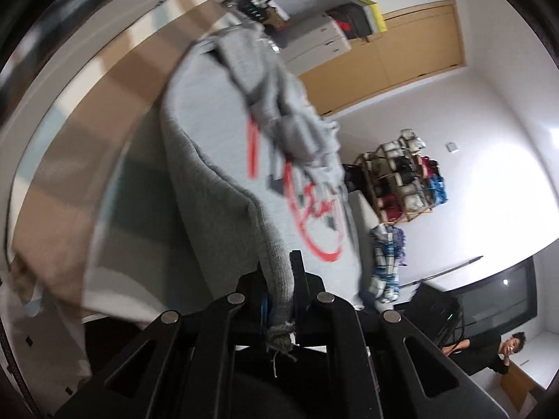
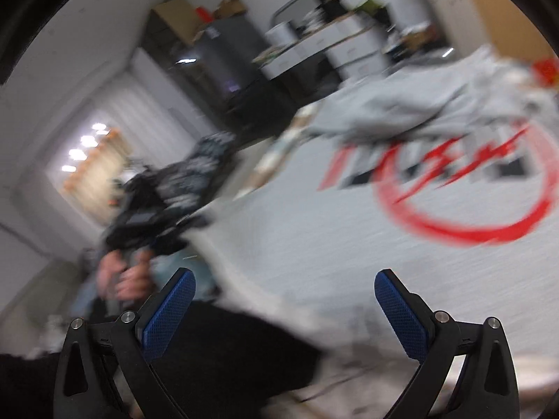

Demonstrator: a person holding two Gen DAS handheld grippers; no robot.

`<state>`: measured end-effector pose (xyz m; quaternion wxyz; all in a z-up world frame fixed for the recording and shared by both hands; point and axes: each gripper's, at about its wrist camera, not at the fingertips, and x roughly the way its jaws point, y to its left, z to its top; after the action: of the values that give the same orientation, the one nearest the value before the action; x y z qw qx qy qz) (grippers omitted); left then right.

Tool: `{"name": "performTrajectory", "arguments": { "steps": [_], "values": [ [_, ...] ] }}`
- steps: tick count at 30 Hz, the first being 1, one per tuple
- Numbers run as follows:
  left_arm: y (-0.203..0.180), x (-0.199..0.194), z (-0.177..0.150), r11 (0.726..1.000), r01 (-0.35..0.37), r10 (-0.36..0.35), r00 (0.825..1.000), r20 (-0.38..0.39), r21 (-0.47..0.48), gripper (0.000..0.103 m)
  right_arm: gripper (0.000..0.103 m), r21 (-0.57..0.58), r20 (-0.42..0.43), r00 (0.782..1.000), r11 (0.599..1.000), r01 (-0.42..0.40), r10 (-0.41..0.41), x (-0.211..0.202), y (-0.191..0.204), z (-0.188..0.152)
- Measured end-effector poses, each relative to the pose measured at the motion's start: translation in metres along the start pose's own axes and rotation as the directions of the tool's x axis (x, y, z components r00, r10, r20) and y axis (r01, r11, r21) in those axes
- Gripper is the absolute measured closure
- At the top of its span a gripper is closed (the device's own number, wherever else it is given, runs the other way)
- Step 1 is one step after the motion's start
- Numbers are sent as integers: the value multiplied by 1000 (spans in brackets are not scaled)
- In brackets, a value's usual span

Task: Fold large clothes
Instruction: 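Grasp the hoodie hem with the left tool and lift it up, then grasp the hoodie hem with the right tool while the left tool holds the hem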

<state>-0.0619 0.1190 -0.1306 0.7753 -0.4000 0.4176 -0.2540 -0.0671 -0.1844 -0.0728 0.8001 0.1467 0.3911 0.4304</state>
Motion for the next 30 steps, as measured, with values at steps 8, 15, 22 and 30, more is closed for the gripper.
{"name": "performTrajectory", "arguments": {
  "steps": [8,15,22,30],
  "values": [
    [-23,1,2,999,47,-46,998,-32,24,99,0,501,81,858,724,-475,507,100,2,-46],
    [-9,-15,5,994,107,-107,994,29,-16,99,0,698,282,793,452,-556,541,174,-5,-58],
    [-13,-22,3,993,119,-120,991,65,8,99,7,689,366,901,584,-429,232,128,-35,-49],
    [6,-26,8,991,127,-124,988,92,-30,99,50,738,286,951,659,-143,-114,28,-77,-50]
  ]
}}
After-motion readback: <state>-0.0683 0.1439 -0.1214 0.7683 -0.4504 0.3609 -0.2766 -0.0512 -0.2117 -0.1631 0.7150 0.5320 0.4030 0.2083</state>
